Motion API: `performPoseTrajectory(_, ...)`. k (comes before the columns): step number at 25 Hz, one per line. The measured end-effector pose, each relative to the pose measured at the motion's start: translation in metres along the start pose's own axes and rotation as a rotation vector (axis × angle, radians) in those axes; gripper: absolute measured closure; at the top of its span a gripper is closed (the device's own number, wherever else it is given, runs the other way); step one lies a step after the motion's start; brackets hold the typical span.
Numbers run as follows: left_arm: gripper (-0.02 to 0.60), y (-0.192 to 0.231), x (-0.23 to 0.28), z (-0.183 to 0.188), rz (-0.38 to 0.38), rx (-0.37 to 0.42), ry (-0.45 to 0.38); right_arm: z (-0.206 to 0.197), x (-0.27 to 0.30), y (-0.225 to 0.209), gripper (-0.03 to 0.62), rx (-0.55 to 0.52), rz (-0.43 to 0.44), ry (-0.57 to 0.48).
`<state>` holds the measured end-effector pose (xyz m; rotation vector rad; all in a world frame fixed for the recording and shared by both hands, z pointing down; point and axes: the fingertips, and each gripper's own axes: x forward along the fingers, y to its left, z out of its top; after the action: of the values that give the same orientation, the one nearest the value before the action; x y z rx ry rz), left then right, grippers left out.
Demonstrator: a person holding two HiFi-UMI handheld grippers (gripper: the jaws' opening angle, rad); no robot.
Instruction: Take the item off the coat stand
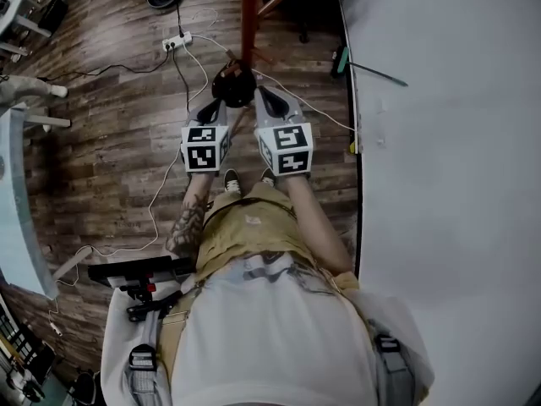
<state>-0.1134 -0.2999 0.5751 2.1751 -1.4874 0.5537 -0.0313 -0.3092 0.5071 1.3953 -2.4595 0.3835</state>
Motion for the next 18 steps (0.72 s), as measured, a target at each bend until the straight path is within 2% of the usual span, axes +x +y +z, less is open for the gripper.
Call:
performPoseTrajectory(3,0.580,0.001,0.009,-0.009,-0.007,0.002,0.038,0.001,0.001,-0.002,0.594,0.009,0.019,0.015)
performPoseTrajectory(8,0.579,0.012,0.024,-0.030,0.001,0.055,0.082,0.002,-0.010,-0.009,0.594,0.039,0.007,0.030)
performPoseTrajectory(14,0.513,0.018,0.035,-0.042,-0.012,0.077,0.118,0.000,-0.024,-0.010,0.594,0.035,-0.010,0.049)
performPoseTrajectory(18,0.439,0.019,0.059,-0.049,-0.054,0.092,0.163,-0.003,-0.018,-0.021,0.594,0.036,-0.022,0.066)
